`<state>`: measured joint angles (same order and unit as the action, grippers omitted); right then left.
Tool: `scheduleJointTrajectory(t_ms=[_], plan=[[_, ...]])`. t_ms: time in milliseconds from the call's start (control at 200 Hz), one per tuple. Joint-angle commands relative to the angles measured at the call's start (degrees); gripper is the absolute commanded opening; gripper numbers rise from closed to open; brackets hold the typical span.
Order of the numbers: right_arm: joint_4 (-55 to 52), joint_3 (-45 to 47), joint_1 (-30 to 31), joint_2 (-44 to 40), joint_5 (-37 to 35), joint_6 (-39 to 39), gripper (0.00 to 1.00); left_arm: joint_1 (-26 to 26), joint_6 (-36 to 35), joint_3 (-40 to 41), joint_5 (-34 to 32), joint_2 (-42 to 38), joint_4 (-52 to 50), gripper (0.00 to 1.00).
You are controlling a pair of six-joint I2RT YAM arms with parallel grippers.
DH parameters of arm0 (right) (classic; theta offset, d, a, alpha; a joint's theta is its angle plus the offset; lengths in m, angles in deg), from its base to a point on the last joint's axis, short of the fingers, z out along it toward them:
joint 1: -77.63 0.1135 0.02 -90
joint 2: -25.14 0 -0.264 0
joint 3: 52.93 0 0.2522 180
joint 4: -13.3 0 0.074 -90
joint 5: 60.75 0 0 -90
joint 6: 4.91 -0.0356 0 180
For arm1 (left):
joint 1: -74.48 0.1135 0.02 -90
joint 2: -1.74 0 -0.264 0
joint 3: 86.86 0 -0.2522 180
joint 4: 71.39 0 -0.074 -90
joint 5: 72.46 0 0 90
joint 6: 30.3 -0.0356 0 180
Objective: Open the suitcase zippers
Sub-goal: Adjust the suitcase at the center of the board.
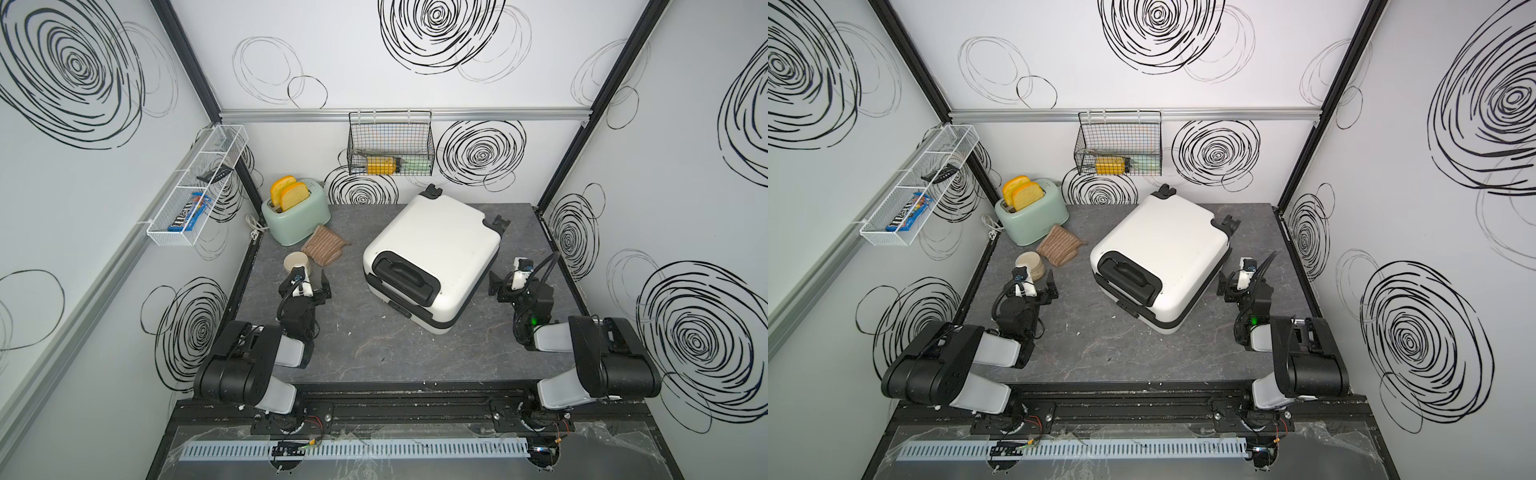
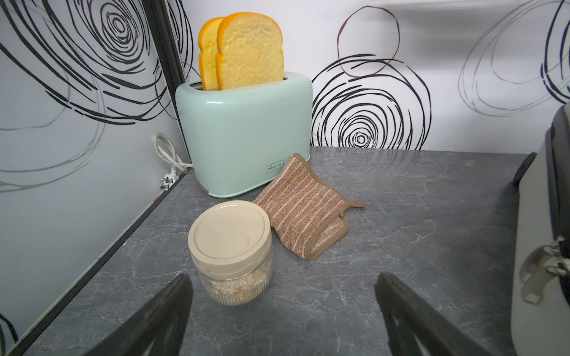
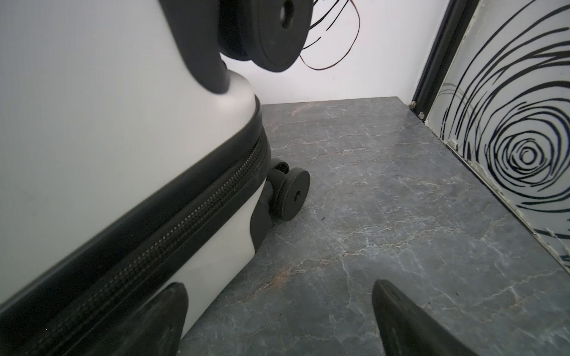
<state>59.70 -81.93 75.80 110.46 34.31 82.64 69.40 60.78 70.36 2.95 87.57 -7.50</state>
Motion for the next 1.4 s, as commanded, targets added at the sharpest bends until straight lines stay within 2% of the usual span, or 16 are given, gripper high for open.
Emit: scheduleJointTrajectory(t_ms=[0,355,415,490,650,686,751,841,971,1011,1081,1181,1306,1396], plan=[[0.92,-0.71,0.16,-0.55,0.14,0.7,0.98,-0.06,0.14,-0.83,-0.17,-0.12,3.3,0.96],[1.15,-0.51,0.16,-0.67,0.19,0.68,0.98,0.17,0.25,-0.67,0.23,-0.15,3.43,0.96],[0.53,-0.86,0.16,-2.34,-3.13,0.37,0.97,-0.26,0.07,-0.27,-0.51,-0.5,4.19,0.96],[-10.25,-3.64,-0.12,-7.53,-8.16,-3.57,0.97,-0.69,-0.67,0.06,-0.18,-3.67,2.38,0.96],[-32.45,-11.45,-0.98,-17.96,-7.01,-5.03,0.98,-3.18,-2.87,-6.02,-3.05,-13.51,-15.35,0.96],[-37.0,-13.17,-0.99,-19.7,-6.74,-6.76,0.97,-3.68,-1.54,-7.27,-2.78,-15.81,-17.27,0.96],[-41.67,-14.87,-1.05,-21.89,-2.7,-10.82,0.97,-3.6,4.22,-9.35,1.86,-20.14,-19.64,0.96],[-39.98,-14.26,-1.71,-23.77,10.58,-14.73,0.97,-3.6,12.23,-14.62,8.96,-23.89,-26.21,0.96],[-36.06,-12.08,-6.88,-27.16,26.8,-27.4,0.98,-3.59,17.54,-25.59,21.27,-22.86,-42.26,0.99],[-35.19,-11.06,-8.72,-28.17,29.57,-31.34,0.97,-3.71,18.62,-28.83,25.74,-21.56,-47.63,1.0],[-35.6,-9.93,-10.26,-29.55,31.43,-35.94,0.98,-3.79,21.42,-32.37,33.21,-18.86,-51.04,1.0],[-40.45,-10.2,-9.24,-31.13,32.46,-36.41,0.97,-4.14,28.25,-35.02,39.41,-14.16,-49.93,0.98],[-50.75,-12.97,-4.88,-32.68,29.35,-36.57,0.98,-4.52,33.9,-38.44,47.92,-7.33,-47.85,0.93],[-51.68,-13.45,-0.67,-33.07,28.13,-37.01,0.97,-5.2,35.41,-40.95,52.12,-3.04,-48.13,0.92]])
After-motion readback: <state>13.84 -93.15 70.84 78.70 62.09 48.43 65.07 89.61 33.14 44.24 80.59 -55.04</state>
